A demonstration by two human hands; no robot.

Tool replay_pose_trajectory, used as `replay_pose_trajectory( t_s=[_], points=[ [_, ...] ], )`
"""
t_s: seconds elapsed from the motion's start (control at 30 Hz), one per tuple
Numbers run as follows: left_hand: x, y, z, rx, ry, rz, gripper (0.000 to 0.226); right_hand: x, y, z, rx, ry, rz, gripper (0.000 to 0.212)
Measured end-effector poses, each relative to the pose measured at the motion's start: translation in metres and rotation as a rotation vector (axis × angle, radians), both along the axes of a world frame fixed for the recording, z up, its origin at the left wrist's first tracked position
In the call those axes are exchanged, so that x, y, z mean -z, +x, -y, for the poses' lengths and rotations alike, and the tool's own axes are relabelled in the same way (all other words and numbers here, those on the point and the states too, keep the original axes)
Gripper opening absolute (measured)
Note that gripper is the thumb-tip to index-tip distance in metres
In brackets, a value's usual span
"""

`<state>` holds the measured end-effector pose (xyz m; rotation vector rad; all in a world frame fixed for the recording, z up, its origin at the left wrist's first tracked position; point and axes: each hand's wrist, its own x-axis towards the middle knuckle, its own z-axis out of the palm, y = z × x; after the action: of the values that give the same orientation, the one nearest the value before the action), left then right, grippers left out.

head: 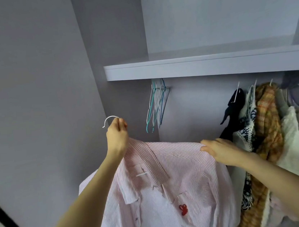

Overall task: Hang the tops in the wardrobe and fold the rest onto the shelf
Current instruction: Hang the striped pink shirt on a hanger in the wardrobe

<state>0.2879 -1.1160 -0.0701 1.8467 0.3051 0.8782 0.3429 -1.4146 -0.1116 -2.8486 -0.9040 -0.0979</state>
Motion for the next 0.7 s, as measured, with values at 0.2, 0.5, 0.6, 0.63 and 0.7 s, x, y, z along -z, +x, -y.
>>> replay_pose_trajectory(
  t_s=[0.2,0.5,0.6,0.63,0.7],
  points=[
    [-0.001,-0.008,-0.013,0.006,-0.173,0.065,0.035,0.000,0.003,-0.001,0.177,0.394,0.386,0.018],
    [-0.002,-0.002,0.035,0.326,-0.198,0.059,0.036,0.017,-0.010,-0.042,-0.079,0.193,0.251,0.047],
    [-0.008,0.003,0.049,0.430,-0.211,0.087,0.037,0.026,-0.024,-0.061,-0.211,0.153,0.251,0.046],
    [-0.010,0.005,0.050,0.441,-0.219,0.087,0.037,0.027,-0.026,-0.060,-0.223,0.169,0.298,0.047],
    [-0.013,0.008,0.049,0.438,-0.246,0.092,0.036,0.024,-0.026,-0.058,-0.266,0.206,0.399,0.047]
  ],
)
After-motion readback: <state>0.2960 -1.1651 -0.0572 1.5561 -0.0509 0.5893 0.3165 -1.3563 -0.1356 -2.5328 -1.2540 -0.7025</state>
